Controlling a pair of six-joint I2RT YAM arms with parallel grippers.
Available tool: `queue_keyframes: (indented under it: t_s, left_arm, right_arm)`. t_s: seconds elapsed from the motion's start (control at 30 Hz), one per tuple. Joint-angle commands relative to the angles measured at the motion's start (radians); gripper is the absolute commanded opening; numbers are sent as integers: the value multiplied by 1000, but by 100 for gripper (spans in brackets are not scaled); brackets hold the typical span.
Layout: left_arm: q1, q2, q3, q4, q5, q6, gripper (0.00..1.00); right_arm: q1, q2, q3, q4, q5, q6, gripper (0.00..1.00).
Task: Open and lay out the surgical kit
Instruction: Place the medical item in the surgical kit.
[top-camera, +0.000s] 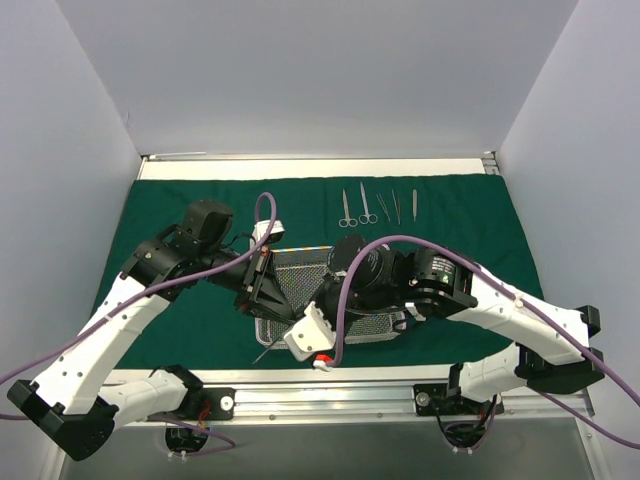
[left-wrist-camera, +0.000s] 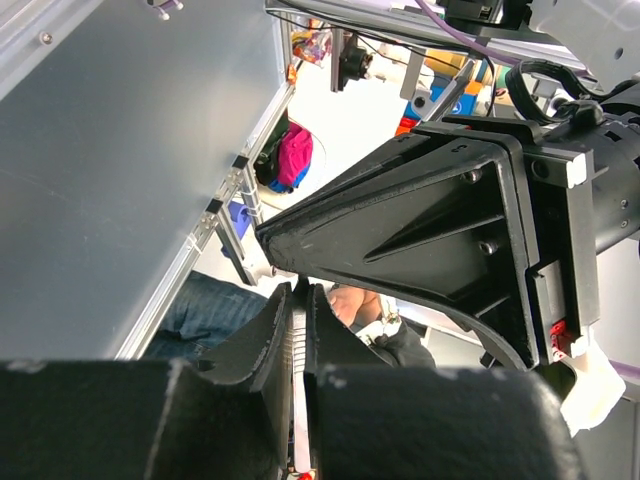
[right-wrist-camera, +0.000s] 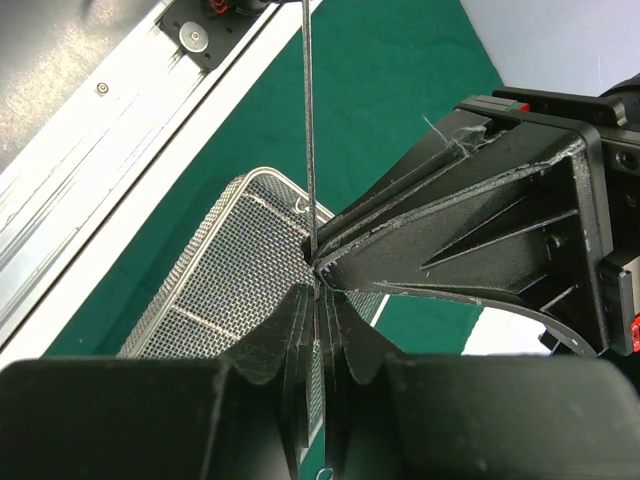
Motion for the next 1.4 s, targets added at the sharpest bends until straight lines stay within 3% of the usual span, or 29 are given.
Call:
queue_keyframes:
  t_s: [0.0, 0.07, 0.23, 0.4, 0.53, 0.57, 0.67, 0.73, 0.87, 0.93, 1.03, 1.13, 1.23, 1.37]
  left_arm:
    - [1, -7, 9, 59, 21, -12, 2]
    - [2, -13, -3, 120, 25, -56, 6]
    - [18, -14, -23, 149, -1, -58, 49]
    - [111, -15, -73, 241, 5, -84, 66]
    - [292, -26, -101, 306, -68, -105, 70]
    - [383, -32, -112, 279, -94, -90, 70]
    - [526, -76, -127, 246, -195, -76, 70]
    - [564, -98, -130, 228, -228, -64, 70]
    - [593, -95, -96, 186, -289, 8, 70]
    - [591, -86, -84, 174, -292, 19, 70]
    - [593, -81, -75, 175, -277, 27, 70]
    - [588, -61, -44, 166, -254, 39, 70]
    - [588, -29, -6, 139, -242, 59, 70]
    - [587, 8, 40, 122, -235, 58, 69]
  right_arm:
    - [12, 13, 7, 25, 3, -16, 0]
    - [10, 12, -8, 30, 8, -16, 0]
    - [-4, 9, -23, 27, 5, -14, 0]
    - [-62, -11, -77, 42, -33, -14, 0]
    - [-197, -36, -141, 65, -104, -1, 0]
    - [-232, -42, -158, 88, -116, 22, 0]
    - [-401, -67, -262, 173, -164, 90, 0]
    - [-551, -68, -331, 279, -193, 148, 0]
    - [-737, 30, -367, 410, -112, 350, 0]
    - [-856, 111, -358, 497, -40, 530, 0]
    - [-997, 235, -304, 508, 152, 755, 0]
    - [-1082, 336, -242, 530, 209, 910, 0]
    - [-1168, 419, -206, 559, 246, 1013, 0]
    - [-1220, 518, -174, 568, 312, 1006, 0]
